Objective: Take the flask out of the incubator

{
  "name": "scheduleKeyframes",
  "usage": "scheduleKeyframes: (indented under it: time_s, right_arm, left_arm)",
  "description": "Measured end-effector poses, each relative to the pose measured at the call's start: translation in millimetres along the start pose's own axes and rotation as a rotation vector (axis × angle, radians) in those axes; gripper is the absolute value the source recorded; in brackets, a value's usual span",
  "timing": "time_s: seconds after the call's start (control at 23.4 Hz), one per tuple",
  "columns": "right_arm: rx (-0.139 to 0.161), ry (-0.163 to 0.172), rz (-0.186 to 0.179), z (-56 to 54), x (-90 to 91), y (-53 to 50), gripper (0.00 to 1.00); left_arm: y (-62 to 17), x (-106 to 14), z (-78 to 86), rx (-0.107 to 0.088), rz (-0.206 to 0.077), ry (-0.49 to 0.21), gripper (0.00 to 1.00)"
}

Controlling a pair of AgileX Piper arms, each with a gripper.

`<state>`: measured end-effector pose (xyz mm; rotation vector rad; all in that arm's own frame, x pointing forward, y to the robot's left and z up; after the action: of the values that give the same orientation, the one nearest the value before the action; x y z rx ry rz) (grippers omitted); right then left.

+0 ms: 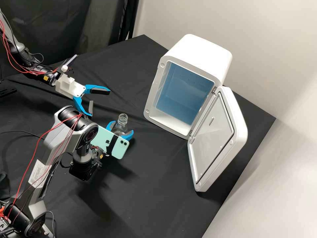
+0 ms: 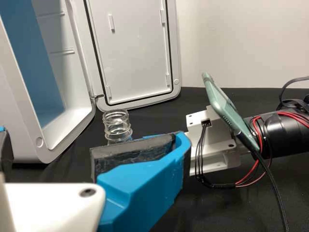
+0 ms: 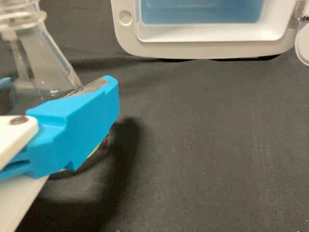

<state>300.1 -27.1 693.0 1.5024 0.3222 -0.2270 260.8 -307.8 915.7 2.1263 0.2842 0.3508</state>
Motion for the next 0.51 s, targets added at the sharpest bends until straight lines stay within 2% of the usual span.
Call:
scheduleKeyframes:
  time_s: [0.26,0.34,0.51]
  right_arm:
    - [0.003,-0.019,-0.020,4.2,0.3,-4.4,1.00]
    - [0.003,-0.040,-0.042,6.4,0.2,-6.7,1.00]
    - [0.003,-0.044,-0.045,6.7,0.1,-7.0,1.00]
  left_arm:
    - [0.2,0.8,2.1,0.002,0.000,-0.007,1.00]
    - [0.1,0.9,2.6,0.003,0.000,-0.009,1.00]
    - [0.1,0.9,2.6,0.003,0.000,-0.009,1.00]
